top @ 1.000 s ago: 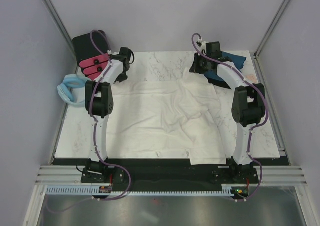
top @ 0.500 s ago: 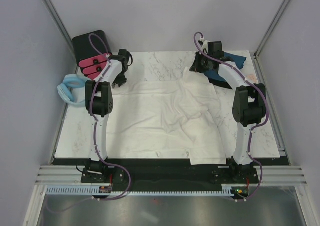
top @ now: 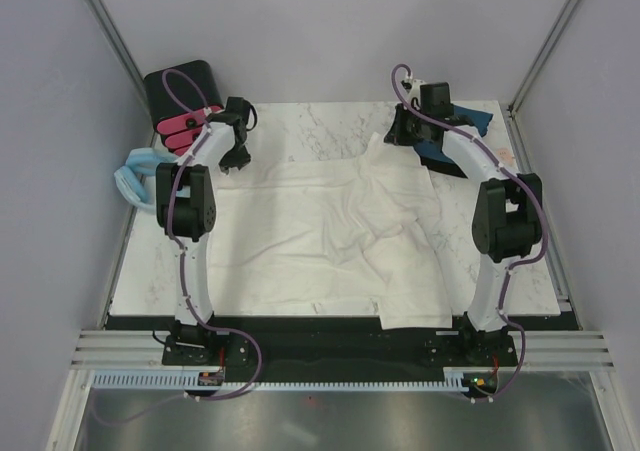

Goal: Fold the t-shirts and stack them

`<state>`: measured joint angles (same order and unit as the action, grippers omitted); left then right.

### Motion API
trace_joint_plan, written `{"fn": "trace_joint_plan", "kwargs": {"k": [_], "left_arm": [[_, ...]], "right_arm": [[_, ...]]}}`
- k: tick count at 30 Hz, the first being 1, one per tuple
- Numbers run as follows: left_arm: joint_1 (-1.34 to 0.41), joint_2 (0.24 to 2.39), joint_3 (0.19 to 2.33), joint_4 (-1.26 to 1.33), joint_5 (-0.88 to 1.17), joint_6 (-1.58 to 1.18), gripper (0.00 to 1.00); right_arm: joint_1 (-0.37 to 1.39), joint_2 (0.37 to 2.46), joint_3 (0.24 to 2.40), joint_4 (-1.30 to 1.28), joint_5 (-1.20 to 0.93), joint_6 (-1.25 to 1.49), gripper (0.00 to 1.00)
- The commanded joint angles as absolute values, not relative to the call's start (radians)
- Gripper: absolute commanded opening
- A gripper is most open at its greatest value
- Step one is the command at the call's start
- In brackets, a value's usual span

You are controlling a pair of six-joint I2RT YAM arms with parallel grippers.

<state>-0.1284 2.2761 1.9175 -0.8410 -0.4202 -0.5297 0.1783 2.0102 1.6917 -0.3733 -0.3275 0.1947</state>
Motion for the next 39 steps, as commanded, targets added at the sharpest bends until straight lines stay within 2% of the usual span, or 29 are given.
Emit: {"fn": "trace_joint_plan", "kwargs": {"k": [1, 11, 17, 31, 39], "left_arm": [[-0.159, 2.140, 1.873, -0.764, -0.354, -0.496, 0.47], [-0.167, 1.996, 1.778, -0.750, -0.337, -0.431, 0.49], [-0.164, 2.022, 1.825, -0.808, -0.350, -0.439, 0.49], [-0.161, 2.069, 1.894, -0.882, -0.371, -0.468, 0.49], [-0.138, 2.195, 2.002, -0.940, -0.364, -0.463, 0.50]], "right_arm": [[0.176, 1.890, 1.654, -0.353, -0.285, 0.183, 0.00], [0.178, 1.783, 1.563, -0.458, -0.259, 0.158, 0.00], [0.207, 1.766, 1.526, -0.549, -0.288, 0.140, 0.00], [0.235, 1.514, 1.335, -0.574, -0.261, 0.163, 0.00], [0.235, 1.508, 1.324, -0.612, -0.244, 0.150, 0.00]]}}
